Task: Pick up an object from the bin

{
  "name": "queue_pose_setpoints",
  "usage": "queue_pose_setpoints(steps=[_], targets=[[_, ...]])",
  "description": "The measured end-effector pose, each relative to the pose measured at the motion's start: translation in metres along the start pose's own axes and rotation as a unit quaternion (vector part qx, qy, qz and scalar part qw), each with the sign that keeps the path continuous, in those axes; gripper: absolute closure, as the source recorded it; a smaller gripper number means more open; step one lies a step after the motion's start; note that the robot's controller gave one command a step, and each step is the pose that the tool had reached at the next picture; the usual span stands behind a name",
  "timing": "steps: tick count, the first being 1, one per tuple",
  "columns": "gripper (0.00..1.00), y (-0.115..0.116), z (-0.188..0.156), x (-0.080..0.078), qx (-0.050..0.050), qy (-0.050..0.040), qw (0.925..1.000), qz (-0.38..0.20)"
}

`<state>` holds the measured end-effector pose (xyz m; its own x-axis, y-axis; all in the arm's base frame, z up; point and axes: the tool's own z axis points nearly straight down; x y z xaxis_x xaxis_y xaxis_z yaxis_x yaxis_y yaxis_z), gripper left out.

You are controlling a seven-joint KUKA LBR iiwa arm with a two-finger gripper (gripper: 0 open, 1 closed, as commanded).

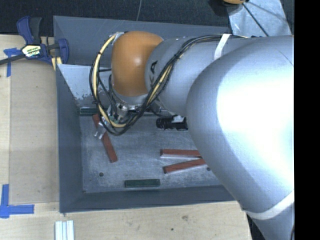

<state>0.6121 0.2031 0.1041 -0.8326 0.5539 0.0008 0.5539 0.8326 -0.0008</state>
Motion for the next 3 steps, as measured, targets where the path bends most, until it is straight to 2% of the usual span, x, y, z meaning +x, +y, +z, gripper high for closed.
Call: queue_pose_setpoints(steps=[1,2,3], targets=[[0.00,0.000,0.000,0.000,0.000,0.0000,1.0000,0.000],[1.00,0.011,0.028,-0.018,-0.005,-0.0071,0.9975,-0.070],[1.00,0.011,0.028,-0.018,-0.005,-0.0071,0.9975,-0.070]])
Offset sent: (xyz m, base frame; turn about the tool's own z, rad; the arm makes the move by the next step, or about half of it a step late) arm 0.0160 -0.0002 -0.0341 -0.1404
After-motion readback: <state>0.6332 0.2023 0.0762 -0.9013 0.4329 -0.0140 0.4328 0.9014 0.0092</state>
